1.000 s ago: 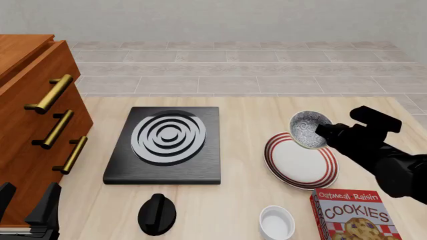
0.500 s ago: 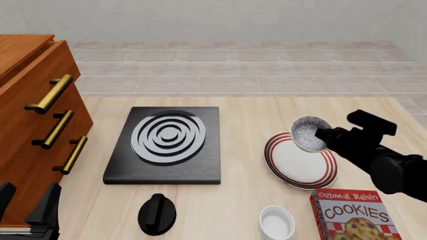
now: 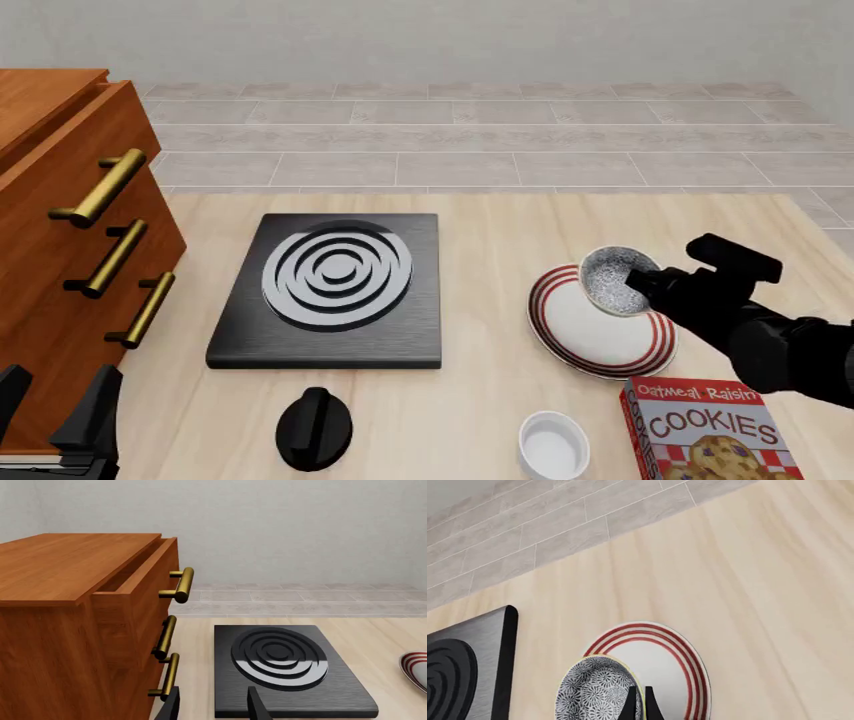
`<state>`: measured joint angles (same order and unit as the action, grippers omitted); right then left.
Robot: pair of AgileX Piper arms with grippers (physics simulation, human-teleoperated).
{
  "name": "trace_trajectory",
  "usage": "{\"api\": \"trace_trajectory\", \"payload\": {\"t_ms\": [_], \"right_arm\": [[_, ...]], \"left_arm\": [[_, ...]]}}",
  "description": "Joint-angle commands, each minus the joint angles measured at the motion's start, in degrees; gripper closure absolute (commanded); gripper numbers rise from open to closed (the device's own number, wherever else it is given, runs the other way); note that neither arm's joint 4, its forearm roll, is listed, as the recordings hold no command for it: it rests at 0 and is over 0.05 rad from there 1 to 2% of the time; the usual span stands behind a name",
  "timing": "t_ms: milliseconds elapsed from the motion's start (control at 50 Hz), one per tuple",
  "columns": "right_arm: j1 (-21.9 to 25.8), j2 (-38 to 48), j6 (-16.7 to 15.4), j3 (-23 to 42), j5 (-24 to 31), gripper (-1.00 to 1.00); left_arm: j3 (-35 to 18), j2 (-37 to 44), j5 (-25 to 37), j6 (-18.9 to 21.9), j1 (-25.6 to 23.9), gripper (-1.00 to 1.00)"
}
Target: Pick the akita bowl on the cookies box and place it on the plate.
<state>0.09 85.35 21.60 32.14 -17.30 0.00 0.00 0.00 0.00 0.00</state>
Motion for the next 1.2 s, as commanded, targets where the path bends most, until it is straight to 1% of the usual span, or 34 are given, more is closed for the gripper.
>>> {"api": "trace_trajectory", "payload": {"t_ms": [20,360,880,1200], "right_arm": [[-0.3,2.1,0.3,0.0,-1.9,1.0],[-0.7,5.7,-0.4,1.3,-2.7,1.0],[-1.0,8.1,-2.1,3.8,-1.1,1.0],[-0.7,9.9,-2.0,4.3,-1.8,1.0]], "left_arm": [[0.0,0.0,0.0,0.0,0.0,-1.0],[0.0,0.0,0.0,0.0,0.0,-1.0],[0.0,0.0,0.0,0.0,0.0,-1.0],[0.0,0.0,0.0,0.0,0.0,-1.0]]}}
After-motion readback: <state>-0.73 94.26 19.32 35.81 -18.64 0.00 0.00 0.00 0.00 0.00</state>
